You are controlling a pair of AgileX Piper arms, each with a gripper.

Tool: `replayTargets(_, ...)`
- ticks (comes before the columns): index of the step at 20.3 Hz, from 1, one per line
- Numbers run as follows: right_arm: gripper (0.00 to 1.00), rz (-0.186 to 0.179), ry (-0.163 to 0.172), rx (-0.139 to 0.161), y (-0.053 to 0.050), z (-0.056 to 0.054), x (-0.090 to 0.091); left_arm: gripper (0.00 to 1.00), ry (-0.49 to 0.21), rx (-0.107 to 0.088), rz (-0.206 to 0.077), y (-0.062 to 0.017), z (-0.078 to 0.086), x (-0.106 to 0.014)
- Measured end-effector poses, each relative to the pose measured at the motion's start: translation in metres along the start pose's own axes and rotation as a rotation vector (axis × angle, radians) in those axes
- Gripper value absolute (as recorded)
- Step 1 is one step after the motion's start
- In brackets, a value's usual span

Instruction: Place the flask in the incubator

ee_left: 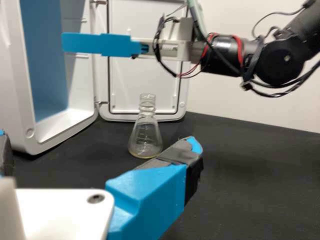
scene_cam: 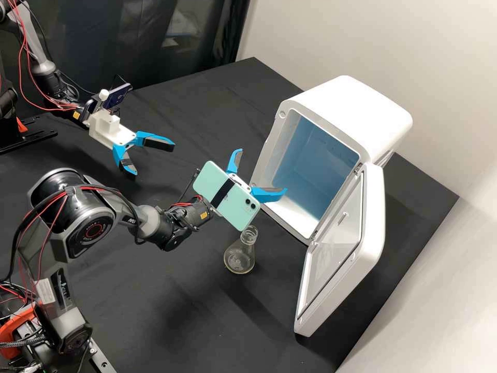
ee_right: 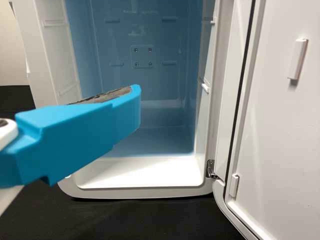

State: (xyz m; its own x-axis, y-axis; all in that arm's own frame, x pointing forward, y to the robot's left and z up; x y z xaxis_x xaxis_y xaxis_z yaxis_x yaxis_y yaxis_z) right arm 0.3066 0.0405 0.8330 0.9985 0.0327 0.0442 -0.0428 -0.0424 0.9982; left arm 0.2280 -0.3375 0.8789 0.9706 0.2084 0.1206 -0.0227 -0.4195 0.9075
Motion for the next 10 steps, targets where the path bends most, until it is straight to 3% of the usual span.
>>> replayTargets(6, 1.0, 0.0, 0.0, 0.004, 0.0, 0.0, 0.0, 1.0, -0.004, -0.001, -0.002, -0.0002, 0.0004, 0.0)
replayTargets(10, 1.0, 0.008, 0.011, 0.004, -0.0008, 0.0032, -0.0051, 1.0, -0.002, -0.008, -0.019, -0.0048, -0.0017, 0.0034)
